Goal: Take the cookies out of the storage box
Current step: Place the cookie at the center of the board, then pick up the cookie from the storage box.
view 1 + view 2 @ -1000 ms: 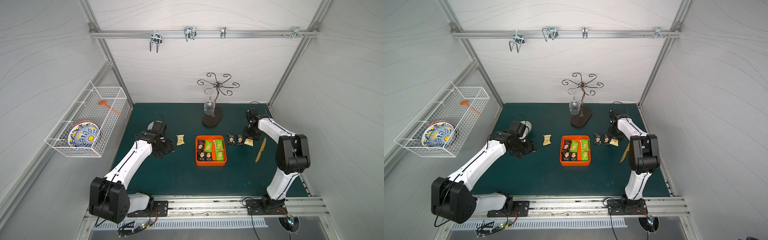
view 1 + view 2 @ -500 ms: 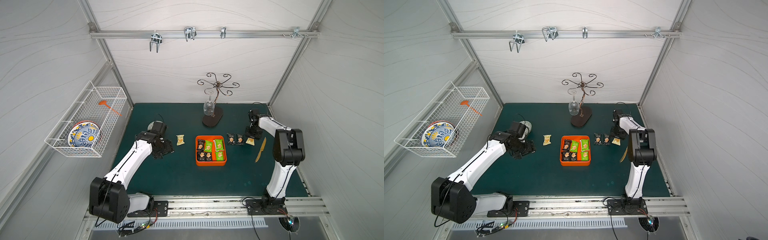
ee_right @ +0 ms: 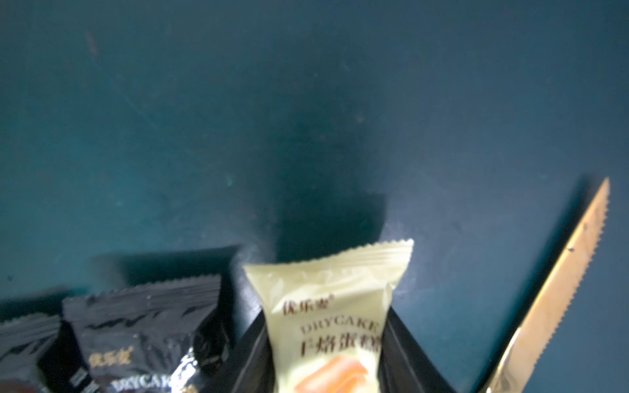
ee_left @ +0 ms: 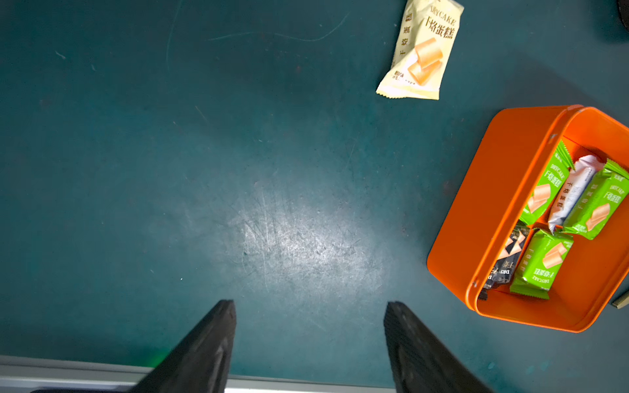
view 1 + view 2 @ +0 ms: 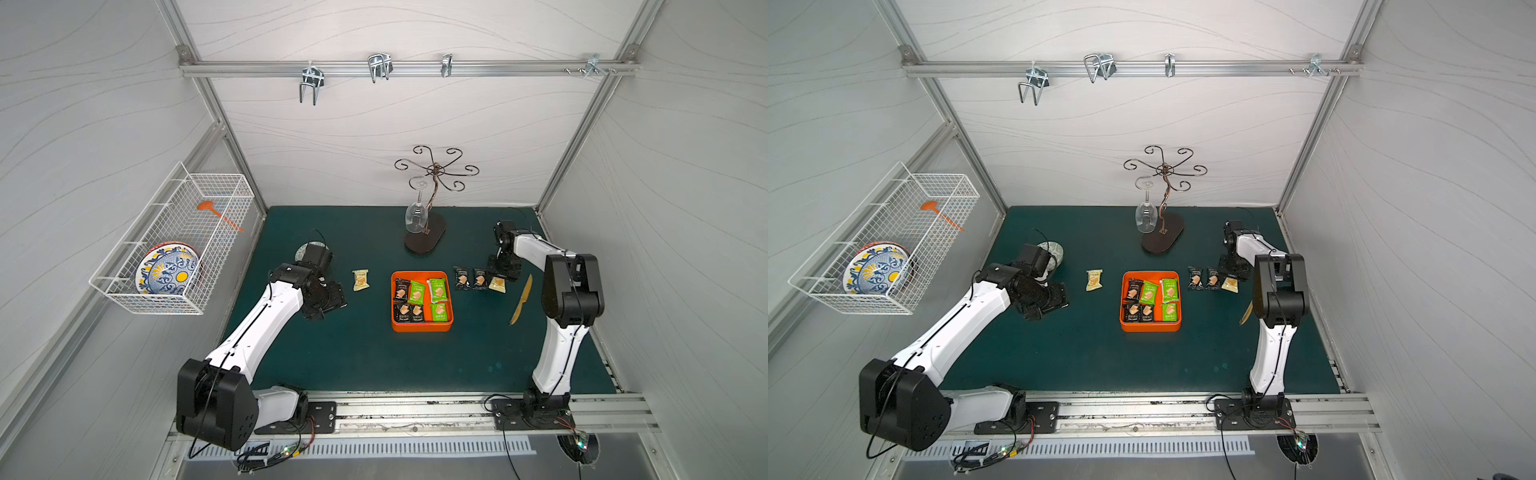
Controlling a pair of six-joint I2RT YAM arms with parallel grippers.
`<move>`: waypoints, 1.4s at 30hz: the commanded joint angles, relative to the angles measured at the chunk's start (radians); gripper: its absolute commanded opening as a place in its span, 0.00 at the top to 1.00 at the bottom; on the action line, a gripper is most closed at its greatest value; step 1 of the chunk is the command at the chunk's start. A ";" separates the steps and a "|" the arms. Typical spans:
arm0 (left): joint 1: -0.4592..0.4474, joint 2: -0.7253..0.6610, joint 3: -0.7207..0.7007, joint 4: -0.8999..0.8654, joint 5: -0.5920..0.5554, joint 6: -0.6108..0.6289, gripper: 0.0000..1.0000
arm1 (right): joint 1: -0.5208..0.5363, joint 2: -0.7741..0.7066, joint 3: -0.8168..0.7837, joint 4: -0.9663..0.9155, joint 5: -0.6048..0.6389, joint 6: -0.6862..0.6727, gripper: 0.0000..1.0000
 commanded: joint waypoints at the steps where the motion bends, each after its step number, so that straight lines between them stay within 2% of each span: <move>1: 0.002 -0.023 0.037 -0.015 -0.008 -0.007 0.26 | -0.005 0.021 0.008 0.005 -0.022 -0.005 0.45; 4: -0.006 -0.021 0.055 -0.021 -0.009 -0.006 0.25 | -0.005 -0.020 0.009 0.002 -0.028 -0.001 0.38; 10: -0.073 0.004 0.121 -0.019 -0.023 -0.020 0.24 | -0.004 -0.140 0.011 -0.044 -0.028 0.008 0.32; 17: -0.212 0.099 0.215 0.047 -0.013 -0.068 0.25 | 0.009 -0.378 -0.087 -0.092 -0.072 0.050 0.31; 22: -0.327 0.209 0.311 0.055 -0.038 -0.072 0.26 | 0.071 -0.537 -0.170 -0.126 -0.084 0.073 0.31; 27: -0.433 0.313 0.380 0.050 -0.061 -0.095 0.27 | 0.133 -0.663 -0.272 -0.137 -0.150 0.137 0.30; 34: -0.560 0.419 0.434 0.071 -0.123 -0.175 0.28 | 0.192 -0.725 -0.354 -0.120 -0.216 0.198 0.31; 42: -0.638 0.557 0.537 0.031 -0.215 -0.252 0.33 | 0.192 -0.748 -0.357 -0.111 -0.242 0.153 0.30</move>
